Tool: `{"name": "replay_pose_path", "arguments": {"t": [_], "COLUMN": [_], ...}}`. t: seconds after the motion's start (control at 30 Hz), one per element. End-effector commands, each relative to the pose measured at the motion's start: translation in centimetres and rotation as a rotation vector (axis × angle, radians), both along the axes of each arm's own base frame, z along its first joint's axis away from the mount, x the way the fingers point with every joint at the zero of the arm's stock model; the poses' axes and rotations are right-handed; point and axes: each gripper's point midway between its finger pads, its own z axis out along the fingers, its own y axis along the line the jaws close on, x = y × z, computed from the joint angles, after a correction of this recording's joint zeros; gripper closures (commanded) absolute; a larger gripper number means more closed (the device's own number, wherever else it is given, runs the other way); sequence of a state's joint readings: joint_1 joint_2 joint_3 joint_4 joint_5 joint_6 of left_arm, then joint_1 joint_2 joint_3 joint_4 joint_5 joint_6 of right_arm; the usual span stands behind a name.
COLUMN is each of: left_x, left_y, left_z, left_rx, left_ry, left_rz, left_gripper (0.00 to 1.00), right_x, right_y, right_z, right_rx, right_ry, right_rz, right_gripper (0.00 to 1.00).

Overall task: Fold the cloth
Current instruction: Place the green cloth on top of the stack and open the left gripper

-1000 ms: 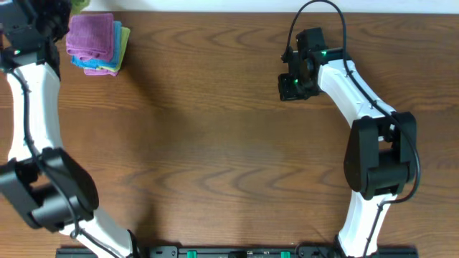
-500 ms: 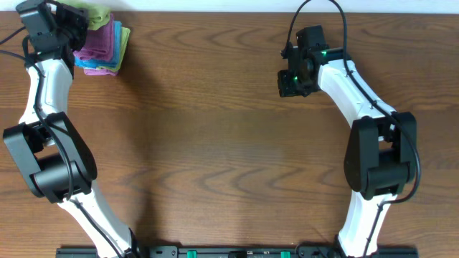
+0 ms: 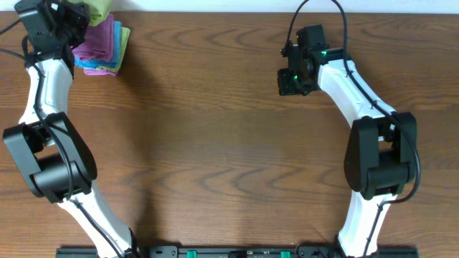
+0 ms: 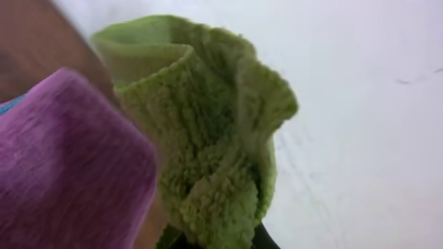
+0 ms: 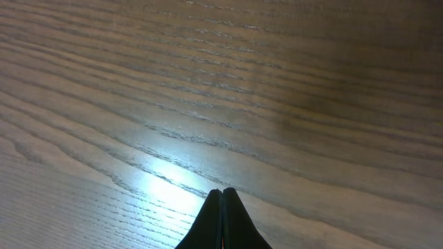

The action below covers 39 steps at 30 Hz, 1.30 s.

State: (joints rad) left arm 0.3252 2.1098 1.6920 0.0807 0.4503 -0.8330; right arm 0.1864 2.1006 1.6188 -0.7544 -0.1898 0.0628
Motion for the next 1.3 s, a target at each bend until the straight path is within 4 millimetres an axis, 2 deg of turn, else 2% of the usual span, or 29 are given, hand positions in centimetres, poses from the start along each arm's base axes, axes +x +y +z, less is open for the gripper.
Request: {"name": "replay_pose_path", "arguments": {"t": [0.0,0.2,0.23,0.3,0.33,0.4,0.47,0.5,0.7,0.97,1.07,1.17,1.27], "left_x": [-0.1,-1.1,-1.3,-1.6,-1.7,-1.6,-1.7,-1.7,-2.6,-4.5,-5.1,-5.8,-7.7], "left_y": [0.7,1.2,1.2,1.1,1.1,1.1,1.4,1.5,2.7,2.8,2.7,2.6,2.5], "left_z": [-1.1,-3.1,-3.5,-4.1,-4.1,-4.1,-4.0,-4.1,-4.3,-5.0,-4.0,-1.9,-0.1], "left_rx": [0.029,0.012,-0.001,-0.046,-0.056,-0.073,-0.092,-0.106,-0.141,-0.197,-0.158,-0.119,-0.093], "left_ry": [0.033,0.128,0.143,0.175,0.178,0.177,0.177,0.178,0.199,0.278,0.276,0.262,0.289], "left_rz": [0.026,0.072,0.077,0.096,0.101,0.111,0.124,0.134,0.148,0.131,0.114,0.11,0.138], "left_gripper": [0.94,0.94,0.91,0.72,0.58,0.41,0.1,0.04,0.05,0.04,0.05,0.05,0.04], "right_x": [0.7,0.7,0.7,0.7,0.7,0.7,0.7,0.7,0.7,0.7,0.7,0.8,0.8], "right_y": [-0.1,-0.1,-0.1,-0.1,-0.1,-0.1,-0.1,-0.1,-0.1,-0.1,-0.1,-0.1,-0.1], "right_z": [1.9,1.9,1.9,1.9,1.9,1.9,1.9,1.9,1.9,1.9,1.9,1.9,2.2], "right_rx": [0.005,0.005,0.005,0.005,0.005,0.005,0.005,0.005,0.005,0.005,0.005,0.005,0.006], "right_ry": [-0.05,-0.051,-0.051,-0.051,-0.051,-0.05,-0.05,-0.05,-0.05,-0.051,-0.051,-0.053,-0.055], "right_rz": [0.01,0.01,0.01,0.01,0.011,0.011,0.01,0.01,0.01,0.01,0.01,0.01,0.01], "right_gripper": [0.99,0.99,0.99,0.99,0.99,0.99,0.99,0.99,0.99,0.99,0.99,0.99,0.99]}}
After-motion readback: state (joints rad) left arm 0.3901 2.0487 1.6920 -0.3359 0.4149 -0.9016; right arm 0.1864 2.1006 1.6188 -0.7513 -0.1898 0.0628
